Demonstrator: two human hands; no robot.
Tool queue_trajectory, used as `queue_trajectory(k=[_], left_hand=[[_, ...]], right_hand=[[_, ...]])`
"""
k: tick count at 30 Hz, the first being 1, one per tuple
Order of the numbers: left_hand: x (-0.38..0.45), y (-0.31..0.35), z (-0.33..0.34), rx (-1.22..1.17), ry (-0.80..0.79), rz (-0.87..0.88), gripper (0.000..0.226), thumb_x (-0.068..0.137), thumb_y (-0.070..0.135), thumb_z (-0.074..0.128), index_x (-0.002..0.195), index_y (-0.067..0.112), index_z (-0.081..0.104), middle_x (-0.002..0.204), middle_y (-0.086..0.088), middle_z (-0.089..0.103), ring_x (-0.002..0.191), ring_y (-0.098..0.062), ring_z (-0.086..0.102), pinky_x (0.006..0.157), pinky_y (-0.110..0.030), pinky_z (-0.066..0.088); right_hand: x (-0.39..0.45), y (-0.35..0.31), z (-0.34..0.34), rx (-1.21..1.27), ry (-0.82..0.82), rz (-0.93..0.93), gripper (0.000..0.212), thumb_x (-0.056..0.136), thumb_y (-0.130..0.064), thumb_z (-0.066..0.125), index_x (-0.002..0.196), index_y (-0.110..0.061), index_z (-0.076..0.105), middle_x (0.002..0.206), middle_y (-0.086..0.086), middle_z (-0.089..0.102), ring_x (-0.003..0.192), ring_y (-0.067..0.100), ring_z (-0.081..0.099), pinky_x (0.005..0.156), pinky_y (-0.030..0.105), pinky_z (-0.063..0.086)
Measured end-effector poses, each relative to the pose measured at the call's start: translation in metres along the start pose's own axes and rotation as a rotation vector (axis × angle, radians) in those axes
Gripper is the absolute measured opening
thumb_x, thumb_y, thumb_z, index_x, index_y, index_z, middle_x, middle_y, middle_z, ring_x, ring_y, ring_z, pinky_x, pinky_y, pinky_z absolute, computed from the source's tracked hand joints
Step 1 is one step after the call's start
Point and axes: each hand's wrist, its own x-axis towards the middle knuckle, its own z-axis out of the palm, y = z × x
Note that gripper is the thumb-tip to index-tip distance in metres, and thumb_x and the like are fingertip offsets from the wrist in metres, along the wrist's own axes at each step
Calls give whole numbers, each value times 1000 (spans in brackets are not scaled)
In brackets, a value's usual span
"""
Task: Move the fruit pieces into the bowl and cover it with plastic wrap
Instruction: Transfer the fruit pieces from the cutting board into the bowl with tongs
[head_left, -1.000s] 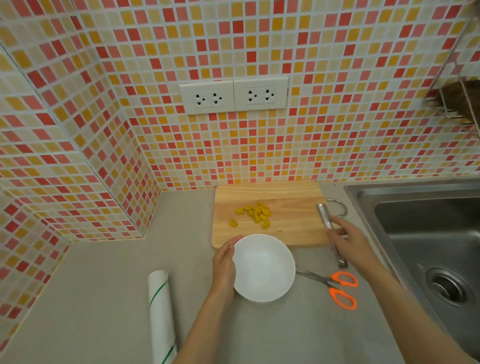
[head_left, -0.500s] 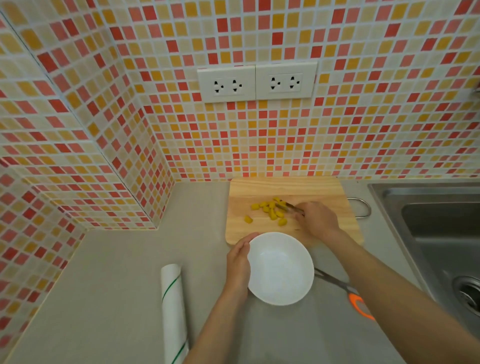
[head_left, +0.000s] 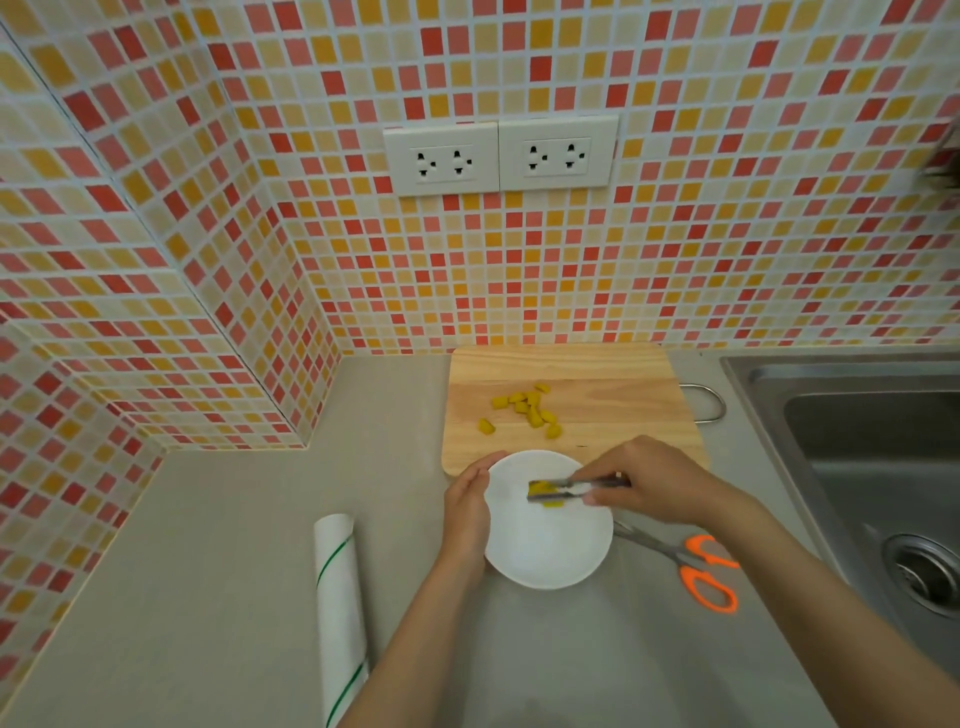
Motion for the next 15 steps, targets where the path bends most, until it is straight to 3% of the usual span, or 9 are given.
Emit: queue_trajectory(k=[3,5,6,9,12,15], left_hand=[[-1,0,0,2,-1,20,31,93,3,40,93,15,70,96,-1,70,86,-17,65,72,-27,53],[-1,-1,1,4,9,31,31,92,1,40,96,11,69,100,-5,69,92,-22,63,83,-34,51],[-1,-2,2,13,17,38,31,92,1,39,97,10,69,102,-6,68,94,-23,62,86,-36,49],[-1,-3,2,23,21,51,32,93,2,38,99,11,68,105,-4,66,97,-22,60,87,-34,47],[-1,-4,1,30,17,55,33,94,2,37,99,12,68,105,-2,66,99,-21,59,84,-32,47],[0,-4,1,34,27,62,33,93,2,38,99,12,69,106,-3,66,99,-21,60,87,-33,47]], right_hand=[[-2,0,-7,38,-56,-30,35,81,-39,67,116,-35,65,85,-5,71,73,6,57,67,29,46],[6,5,-11,88,101,-28,37,80,-38,69,117,-32,65,75,-11,65,66,0,54,60,16,40],[13,9,-13,99,222,4,38,80,-37,69,118,-31,64,72,-12,61,65,0,52,59,16,38],[38,24,-6,57,451,172,40,82,-36,66,120,-26,63,82,-2,61,77,14,55,64,32,44],[57,34,14,13,379,294,41,83,-39,63,123,-30,61,90,2,54,91,25,57,67,33,44],[68,37,32,-36,377,303,42,85,-45,58,124,-29,59,98,6,53,96,29,58,69,34,45]])
